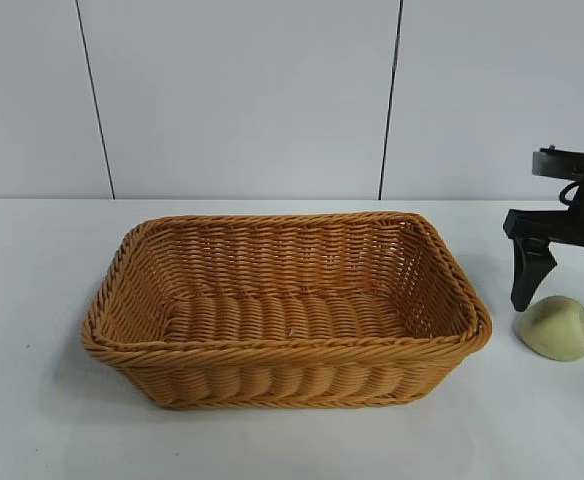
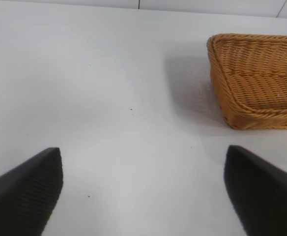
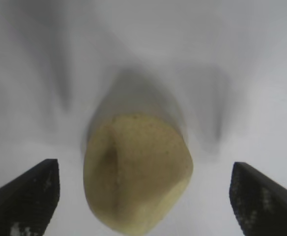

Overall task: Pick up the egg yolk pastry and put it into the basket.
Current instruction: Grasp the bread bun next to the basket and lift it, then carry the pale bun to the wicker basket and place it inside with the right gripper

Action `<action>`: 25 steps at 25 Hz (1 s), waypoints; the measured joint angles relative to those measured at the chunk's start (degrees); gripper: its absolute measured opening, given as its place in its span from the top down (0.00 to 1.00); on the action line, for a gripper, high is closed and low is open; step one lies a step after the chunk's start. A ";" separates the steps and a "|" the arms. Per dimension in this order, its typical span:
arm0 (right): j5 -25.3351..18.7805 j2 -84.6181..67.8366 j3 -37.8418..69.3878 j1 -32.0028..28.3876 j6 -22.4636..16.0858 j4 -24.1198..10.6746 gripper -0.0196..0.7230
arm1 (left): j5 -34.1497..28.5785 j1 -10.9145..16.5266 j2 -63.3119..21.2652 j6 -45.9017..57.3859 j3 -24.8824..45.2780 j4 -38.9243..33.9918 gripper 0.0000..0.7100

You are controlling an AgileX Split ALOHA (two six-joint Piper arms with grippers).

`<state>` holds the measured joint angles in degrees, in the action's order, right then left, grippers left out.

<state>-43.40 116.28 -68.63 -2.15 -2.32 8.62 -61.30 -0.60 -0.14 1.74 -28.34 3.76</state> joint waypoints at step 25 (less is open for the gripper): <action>-11.16 -6.23 -10.40 0.00 -0.22 0.11 0.75 | 0.00 0.00 0.00 0.00 0.06 0.00 0.09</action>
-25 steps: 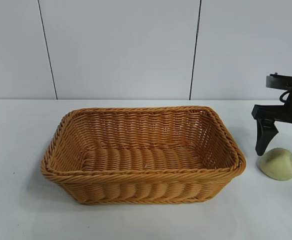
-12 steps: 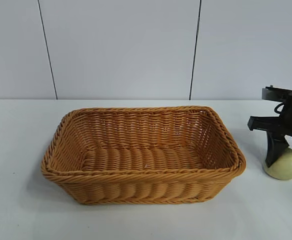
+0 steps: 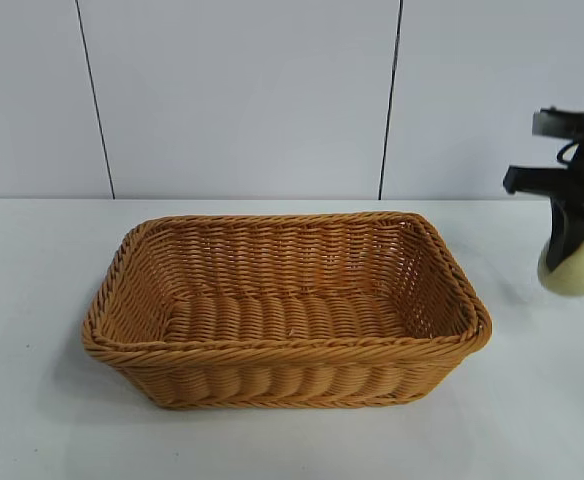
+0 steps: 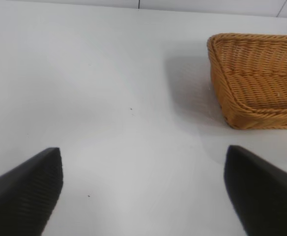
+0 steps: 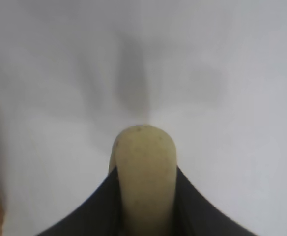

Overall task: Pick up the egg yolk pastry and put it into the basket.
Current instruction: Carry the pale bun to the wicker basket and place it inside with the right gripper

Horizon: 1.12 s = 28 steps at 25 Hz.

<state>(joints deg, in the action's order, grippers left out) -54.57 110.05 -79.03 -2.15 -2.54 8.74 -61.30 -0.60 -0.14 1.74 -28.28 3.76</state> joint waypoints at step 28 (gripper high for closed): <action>3.94 -2.05 -8.79 33.47 -5.97 1.24 0.75 | 0.00 0.00 0.00 0.00 0.00 0.00 0.09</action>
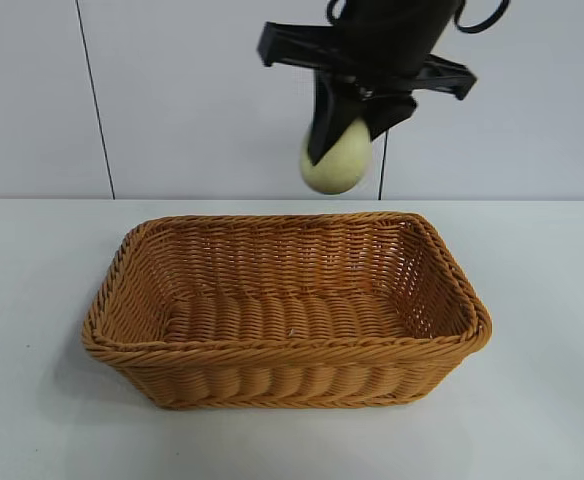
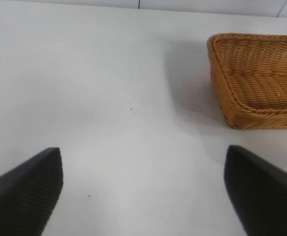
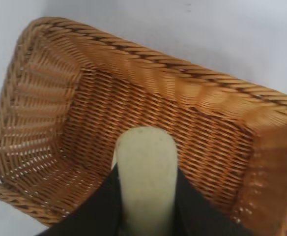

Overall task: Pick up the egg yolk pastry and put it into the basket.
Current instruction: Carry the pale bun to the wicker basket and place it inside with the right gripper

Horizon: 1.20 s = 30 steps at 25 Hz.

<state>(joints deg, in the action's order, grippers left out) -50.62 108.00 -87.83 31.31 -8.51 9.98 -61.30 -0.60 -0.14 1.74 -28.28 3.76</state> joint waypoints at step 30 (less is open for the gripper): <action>-7.95 12.01 -9.88 2.16 -1.97 -6.38 0.09 | 0.00 0.00 0.00 0.00 0.00 0.00 0.09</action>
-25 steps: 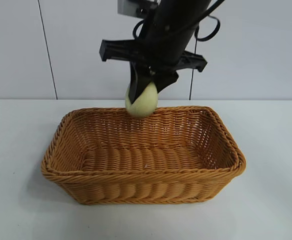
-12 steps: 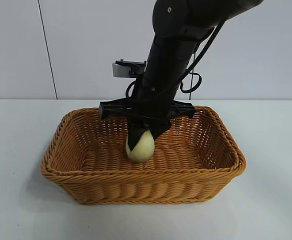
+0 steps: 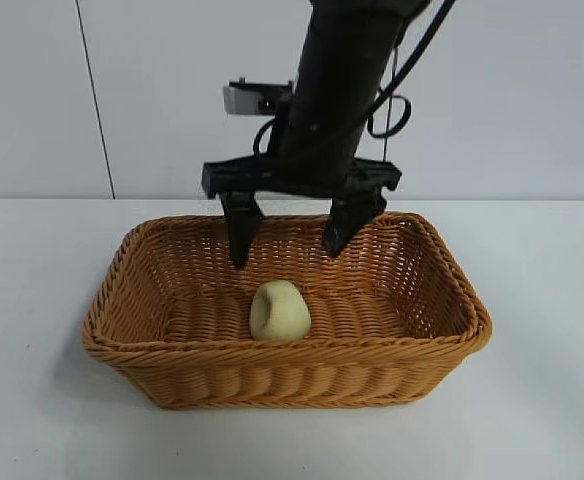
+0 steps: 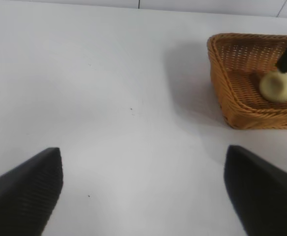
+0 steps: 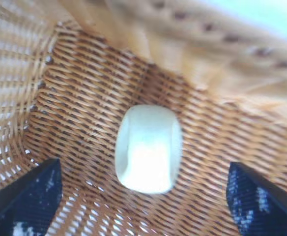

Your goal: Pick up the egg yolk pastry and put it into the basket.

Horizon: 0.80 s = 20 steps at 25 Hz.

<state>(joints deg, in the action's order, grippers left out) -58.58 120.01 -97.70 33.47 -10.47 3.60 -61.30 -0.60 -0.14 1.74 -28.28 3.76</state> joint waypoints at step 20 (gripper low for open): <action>-10.78 -0.06 -11.11 -28.41 0.90 -7.73 0.09 | 0.00 0.00 0.00 0.00 0.00 0.00 0.09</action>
<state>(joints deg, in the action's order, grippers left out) -69.36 119.95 -108.81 5.06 -9.58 -4.13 -61.30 -0.60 -0.14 1.74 -28.28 3.76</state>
